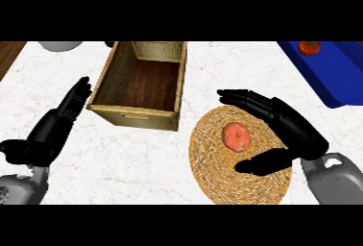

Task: Pick the squash from the placemat and place it in the basket

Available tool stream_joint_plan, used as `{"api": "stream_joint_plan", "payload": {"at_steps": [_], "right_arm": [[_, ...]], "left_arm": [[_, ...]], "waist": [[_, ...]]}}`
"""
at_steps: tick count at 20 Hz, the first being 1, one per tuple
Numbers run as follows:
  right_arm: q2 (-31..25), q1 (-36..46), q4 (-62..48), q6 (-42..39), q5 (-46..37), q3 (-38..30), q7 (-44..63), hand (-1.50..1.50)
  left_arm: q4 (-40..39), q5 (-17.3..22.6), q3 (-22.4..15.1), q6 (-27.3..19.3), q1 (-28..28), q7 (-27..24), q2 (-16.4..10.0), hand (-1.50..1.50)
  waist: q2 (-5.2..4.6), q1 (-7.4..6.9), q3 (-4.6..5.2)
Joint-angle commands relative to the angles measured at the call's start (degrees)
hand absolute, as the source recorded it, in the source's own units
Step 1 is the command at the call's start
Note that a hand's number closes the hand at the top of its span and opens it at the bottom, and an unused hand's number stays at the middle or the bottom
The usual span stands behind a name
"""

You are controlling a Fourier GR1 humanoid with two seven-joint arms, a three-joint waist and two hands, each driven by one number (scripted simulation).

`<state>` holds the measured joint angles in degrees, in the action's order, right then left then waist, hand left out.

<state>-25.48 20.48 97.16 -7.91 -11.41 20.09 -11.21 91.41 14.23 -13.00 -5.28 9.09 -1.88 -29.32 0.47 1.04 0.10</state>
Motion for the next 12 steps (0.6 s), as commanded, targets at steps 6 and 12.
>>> {"api": "stream_joint_plan", "payload": {"at_steps": [6,12], "right_arm": [[-18.35,12.03,4.23,-20.87,-2.62,-1.66,17.84,-1.50],[-24.70,11.39,9.63,-36.36,9.88,-6.87,21.79,-1.50]], "left_arm": [[-1.28,-0.25,-0.15,0.91,1.70,0.82,1.12,0.00],[-0.32,-1.00,0.90,2.43,-2.24,-2.32,1.09,0.00]], "waist": [[-0.26,-0.69,0.12],[-0.06,-0.62,-0.02]]}}
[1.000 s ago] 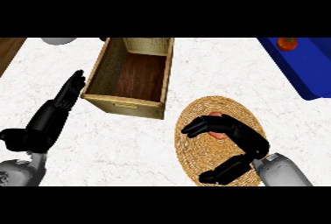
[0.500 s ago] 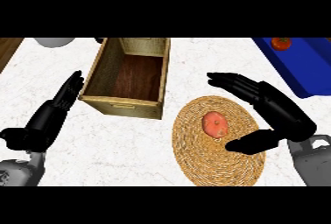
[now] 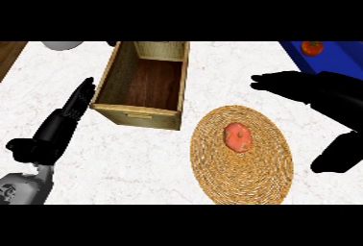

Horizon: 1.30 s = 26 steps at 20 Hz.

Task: Pick the squash from the placemat and place it in the basket

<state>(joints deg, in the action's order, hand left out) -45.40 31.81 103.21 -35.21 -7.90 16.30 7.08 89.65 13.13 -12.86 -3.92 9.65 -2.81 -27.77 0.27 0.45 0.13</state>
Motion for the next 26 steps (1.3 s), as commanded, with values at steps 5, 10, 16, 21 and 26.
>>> {"api": "stream_joint_plan", "payload": {"at_steps": [5,10,16,21,26], "right_arm": [[-4.39,-3.04,-0.53,-12.38,4.18,-9.47,-1.37,-1.50],[-2.78,-4.59,-3.04,-14.82,-0.27,-13.39,-7.03,-1.50],[5.42,-7.00,-1.23,-11.98,-3.00,-12.90,-4.04,-1.50],[11.04,-12.89,-6.11,-2.30,-15.25,-7.48,-13.73,-1.50],[16.81,-10.41,-13.30,3.31,-21.33,-4.33,-16.65,-1.50]], "left_arm": [[1.05,-1.89,1.91,1.71,0.30,2.66,1.77,0.00],[-1.69,-4.00,3.04,3.93,0.15,0.04,3.83,0.00],[3.96,-4.17,5.19,5.04,-1.00,4.85,4.36,0.00],[1.24,-6.25,5.02,5.65,-1.38,1.15,5.68,0.00],[0.26,-5.77,8.17,8.08,-2.69,-1.17,5.21,0.00]], "waist": [[-0.22,-0.36,-0.14],[-0.31,-0.47,-0.15],[-0.20,-0.58,-0.14],[-0.38,-0.84,-0.19],[-0.39,-1.21,-0.15]]}}
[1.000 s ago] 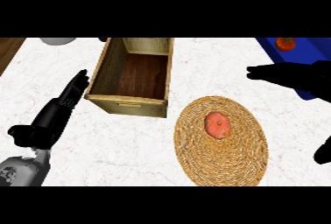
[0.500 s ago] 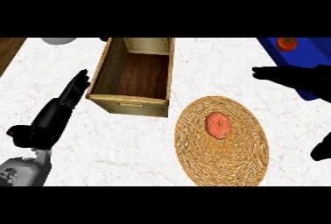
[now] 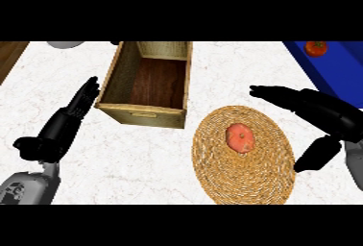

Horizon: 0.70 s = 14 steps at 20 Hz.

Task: Pick the squash from the placemat and place it in the basket

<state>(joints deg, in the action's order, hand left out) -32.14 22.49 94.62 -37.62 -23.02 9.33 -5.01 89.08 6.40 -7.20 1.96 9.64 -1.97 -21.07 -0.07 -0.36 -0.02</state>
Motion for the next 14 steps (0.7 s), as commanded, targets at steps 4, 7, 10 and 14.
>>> {"api": "stream_joint_plan", "payload": {"at_steps": [4,7,10,14], "right_arm": [[6.85,-3.55,-4.79,9.18,-11.76,5.18,-6.29,-1.50],[6.08,-0.92,-8.66,7.27,-11.92,0.35,-9.55,-1.50],[8.71,-1.24,-11.60,10.29,-15.64,2.52,-11.96,-1.50],[8.29,-1.10,-14.29,9.57,-15.62,-0.33,-17.66,-1.50]], "left_arm": [[-0.60,-2.70,0.81,-0.20,2.62,2.66,3.14,0.00],[4.10,-3.13,1.62,1.18,-0.56,5.04,3.61,0.00],[5.16,-4.99,1.18,1.53,-3.49,1.70,4.75,0.00],[1.61,-3.15,5.35,5.38,-0.07,2.46,3.78,0.00]], "waist": [[0.05,0.28,0.00],[0.09,0.16,0.01],[0.09,0.07,0.01],[0.05,0.17,0.01]]}}
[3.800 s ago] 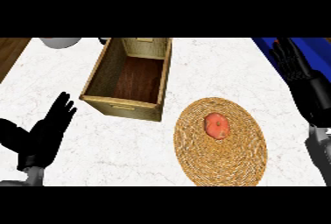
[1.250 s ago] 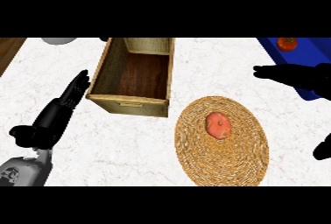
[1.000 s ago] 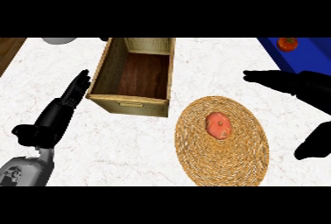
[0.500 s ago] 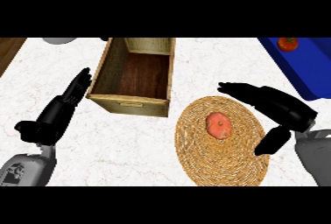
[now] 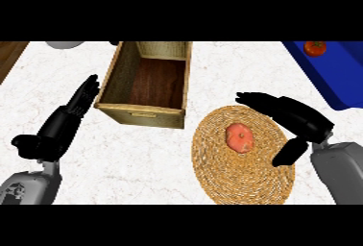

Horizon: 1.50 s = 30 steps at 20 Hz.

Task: Pick the squash from the placemat and place it in the basket

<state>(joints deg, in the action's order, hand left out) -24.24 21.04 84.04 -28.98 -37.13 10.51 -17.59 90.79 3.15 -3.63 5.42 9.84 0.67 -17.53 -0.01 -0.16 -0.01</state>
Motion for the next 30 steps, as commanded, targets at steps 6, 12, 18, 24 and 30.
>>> {"api": "stream_joint_plan", "payload": {"at_steps": [6,12,18,24,30], "right_arm": [[2.95,-1.46,6.34,-6.04,-1.13,-1.34,1.03,-1.50],[2.20,-2.43,1.16,-1.92,-6.80,-2.76,-3.94,-1.50],[8.80,-0.77,1.87,-1.79,-11.74,1.51,2.95,-1.50],[9.36,-5.60,1.39,1.31,-15.34,2.18,0.07,-1.50],[10.38,2.09,-13.09,5.84,-20.29,1.17,-1.82,-1.50]], "left_arm": [[0.07,-0.90,3.62,3.90,-1.28,-0.36,0.87,0.00],[1.22,-3.69,3.21,3.85,-1.47,-0.23,3.20,0.00],[2.93,-4.63,4.06,3.39,-0.89,2.08,4.40,0.00],[-2.61,-4.48,6.71,6.25,0.61,-1.60,3.99,0.00],[-0.47,-4.30,6.45,6.67,0.26,0.28,4.99,0.00]], "waist": [[0.06,0.13,0.02],[0.02,0.02,0.01],[0.04,0.03,0.01],[0.04,0.22,0.02],[-0.08,-0.21,0.01]]}}
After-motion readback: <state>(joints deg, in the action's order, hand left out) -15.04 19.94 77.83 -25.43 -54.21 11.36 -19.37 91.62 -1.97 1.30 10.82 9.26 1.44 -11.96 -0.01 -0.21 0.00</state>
